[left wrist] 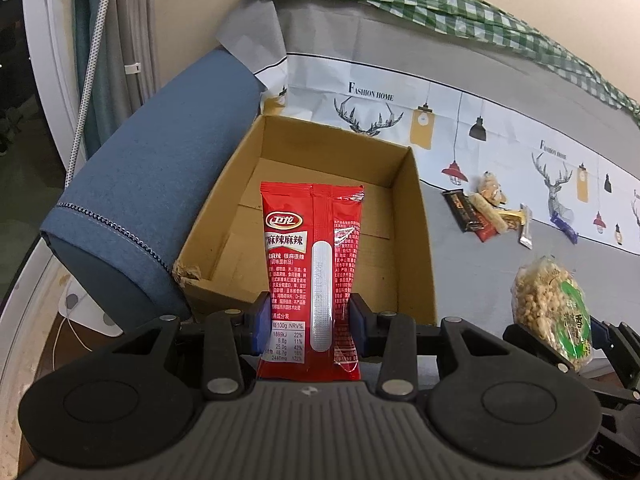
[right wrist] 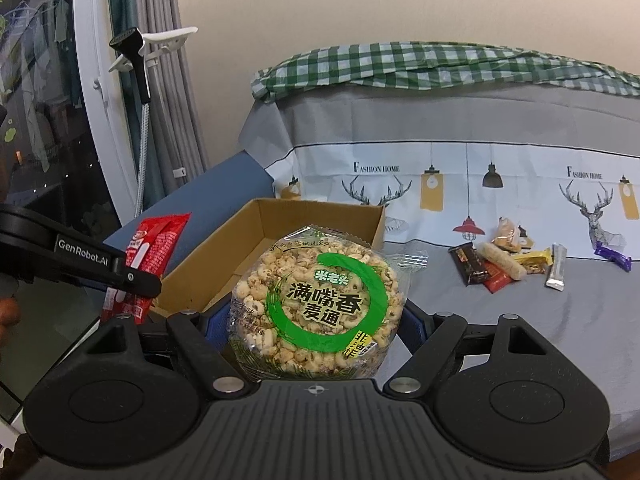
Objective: Organize snacks
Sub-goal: 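Carry the red packet and grain cake with both tools over the cardboard box, then open both tools to drop the red packet and grain cake into the box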
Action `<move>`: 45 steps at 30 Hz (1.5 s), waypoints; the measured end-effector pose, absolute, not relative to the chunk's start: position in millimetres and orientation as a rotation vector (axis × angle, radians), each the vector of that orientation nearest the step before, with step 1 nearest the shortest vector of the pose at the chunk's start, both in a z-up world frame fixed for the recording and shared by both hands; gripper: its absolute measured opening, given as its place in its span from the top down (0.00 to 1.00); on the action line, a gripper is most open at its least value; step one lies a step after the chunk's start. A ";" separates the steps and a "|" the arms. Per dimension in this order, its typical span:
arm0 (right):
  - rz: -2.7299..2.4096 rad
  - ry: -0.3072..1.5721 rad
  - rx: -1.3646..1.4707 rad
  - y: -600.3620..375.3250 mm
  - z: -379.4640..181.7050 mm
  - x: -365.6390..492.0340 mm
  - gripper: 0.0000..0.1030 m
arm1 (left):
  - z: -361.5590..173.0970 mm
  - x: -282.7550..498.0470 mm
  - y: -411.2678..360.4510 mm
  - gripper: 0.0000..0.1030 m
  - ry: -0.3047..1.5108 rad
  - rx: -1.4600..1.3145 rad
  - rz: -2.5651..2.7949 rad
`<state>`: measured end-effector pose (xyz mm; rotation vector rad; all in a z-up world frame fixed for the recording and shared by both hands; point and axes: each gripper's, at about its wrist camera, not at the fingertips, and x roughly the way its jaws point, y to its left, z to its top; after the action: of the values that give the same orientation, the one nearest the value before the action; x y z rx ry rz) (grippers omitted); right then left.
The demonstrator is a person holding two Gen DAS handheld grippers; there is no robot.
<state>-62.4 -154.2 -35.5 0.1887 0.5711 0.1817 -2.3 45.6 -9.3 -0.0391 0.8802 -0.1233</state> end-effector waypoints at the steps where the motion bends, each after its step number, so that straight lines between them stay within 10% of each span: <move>1: 0.182 0.576 0.187 -154.0 -36.9 -60.0 0.21 | -10.3 0.9 46.4 0.57 0.883 -0.035 -0.124; 45: 0.284 0.803 0.065 -87.6 -143.3 148.0 0.21 | -126.6 202.6 51.7 0.57 1.103 0.125 -0.067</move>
<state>148.0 -87.6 -143.3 0.0645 0.8033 0.2836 202.6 51.7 -126.6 0.1252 1.1028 -0.0669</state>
